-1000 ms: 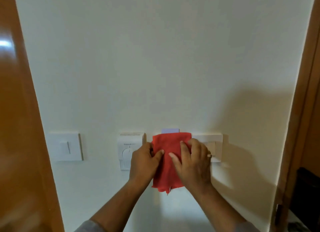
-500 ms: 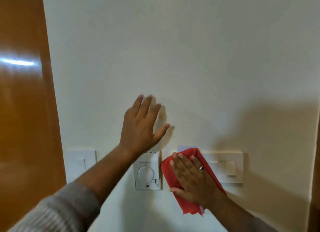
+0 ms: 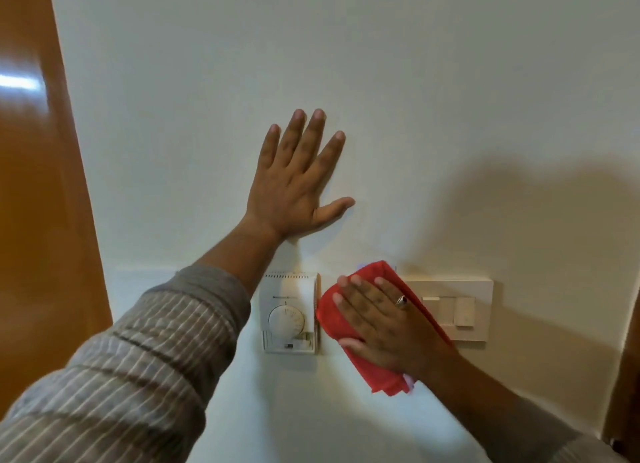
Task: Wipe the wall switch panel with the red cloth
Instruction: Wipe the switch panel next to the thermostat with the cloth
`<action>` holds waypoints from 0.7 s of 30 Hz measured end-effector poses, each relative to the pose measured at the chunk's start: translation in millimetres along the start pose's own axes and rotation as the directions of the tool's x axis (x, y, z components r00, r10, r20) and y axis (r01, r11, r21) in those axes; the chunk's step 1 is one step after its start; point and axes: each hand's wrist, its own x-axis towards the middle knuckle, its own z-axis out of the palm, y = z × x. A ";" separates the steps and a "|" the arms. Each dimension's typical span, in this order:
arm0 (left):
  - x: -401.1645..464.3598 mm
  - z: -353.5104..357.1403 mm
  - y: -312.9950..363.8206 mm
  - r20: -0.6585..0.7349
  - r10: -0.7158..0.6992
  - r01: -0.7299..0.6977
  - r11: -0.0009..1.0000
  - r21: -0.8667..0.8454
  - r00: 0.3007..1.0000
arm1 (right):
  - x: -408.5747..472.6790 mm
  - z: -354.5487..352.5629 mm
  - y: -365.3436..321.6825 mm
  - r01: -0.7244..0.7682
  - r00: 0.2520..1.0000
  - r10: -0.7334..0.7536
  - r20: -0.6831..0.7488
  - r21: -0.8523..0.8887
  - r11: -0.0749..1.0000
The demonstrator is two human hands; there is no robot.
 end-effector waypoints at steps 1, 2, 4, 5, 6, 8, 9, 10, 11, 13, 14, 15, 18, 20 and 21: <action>-3.4 1.2 2.6 0.002 -0.023 0.023 1.000 -0.004 1.000 | 2.3 1.3 -9.7 -0.104 0.994 0.104 0.011 -0.009 0.995; -7.6 2.8 5.6 0.004 -0.052 0.052 0.999 -0.011 0.999 | 4.5 3.4 -19.6 -0.182 0.983 0.183 0.030 -0.005 0.983; -15.3 5.5 10.6 0.003 -0.109 0.109 0.994 -0.029 0.994 | 3.5 6.4 -28.0 -0.211 0.976 0.209 0.062 0.021 0.977; -15.1 5.9 11.5 -0.001 -0.133 0.133 0.991 -0.031 0.991 | 0.7 7.0 -22.5 -0.133 0.989 0.131 0.064 0.017 0.991; -15.9 5.4 11.5 0.004 -0.161 0.161 0.987 -0.026 0.987 | -4.0 7.5 -14.5 -0.012 0.998 0.011 0.070 0.014 1.000; -14.2 3.1 10.8 0.006 -0.226 0.226 0.974 -0.013 0.974 | -10.5 1.5 10.6 0.226 0.969 -0.230 0.088 0.049 0.973; -14.0 1.4 10.7 0.010 -0.259 0.259 0.966 -0.009 0.966 | -11.3 -3.6 21.0 0.287 0.951 -0.292 0.097 0.065 0.956; -14.4 0.2 11.1 0.016 -0.286 0.286 0.958 -0.011 0.958 | -11.0 -7.0 26.1 0.298 0.947 -0.305 0.099 0.072 0.952; -14.6 -0.5 11.7 0.025 -0.305 0.306 0.952 -0.017 0.952 | -9.8 -8.3 26.9 0.274 0.956 -0.279 0.088 0.069 0.959; -15.2 0.2 13.9 0.030 -0.323 0.324 0.946 -0.029 0.946 | -5.3 -4.8 12.7 0.119 0.991 -0.122 0.062 0.049 0.992; -15.5 1.5 14.2 0.031 -0.325 0.326 0.945 -0.033 0.945 | -1.8 -0.9 0.5 0.015 0.998 -0.017 0.067 0.038 0.999; -15.3 2.7 14.7 0.033 -0.324 0.325 0.945 -0.031 0.945 | 2.3 2.1 -10.8 -0.079 0.995 0.077 0.068 0.028 0.997; -11.6 0.4 13.0 0.043 -0.326 0.327 0.945 -0.017 0.944 | 8.2 4.5 -18.2 -0.077 0.993 0.078 0.089 -0.011 0.997; -12.1 -2.6 11.2 0.072 -0.321 0.324 0.945 -0.033 0.944 | 1.2 -0.8 -1.7 0.173 0.977 -0.174 0.127 0.017 0.985; -12.7 -3.3 10.5 0.085 -0.319 0.323 0.946 -0.040 0.944 | -2.6 -4.2 10.2 0.270 0.952 -0.277 0.134 0.063 0.961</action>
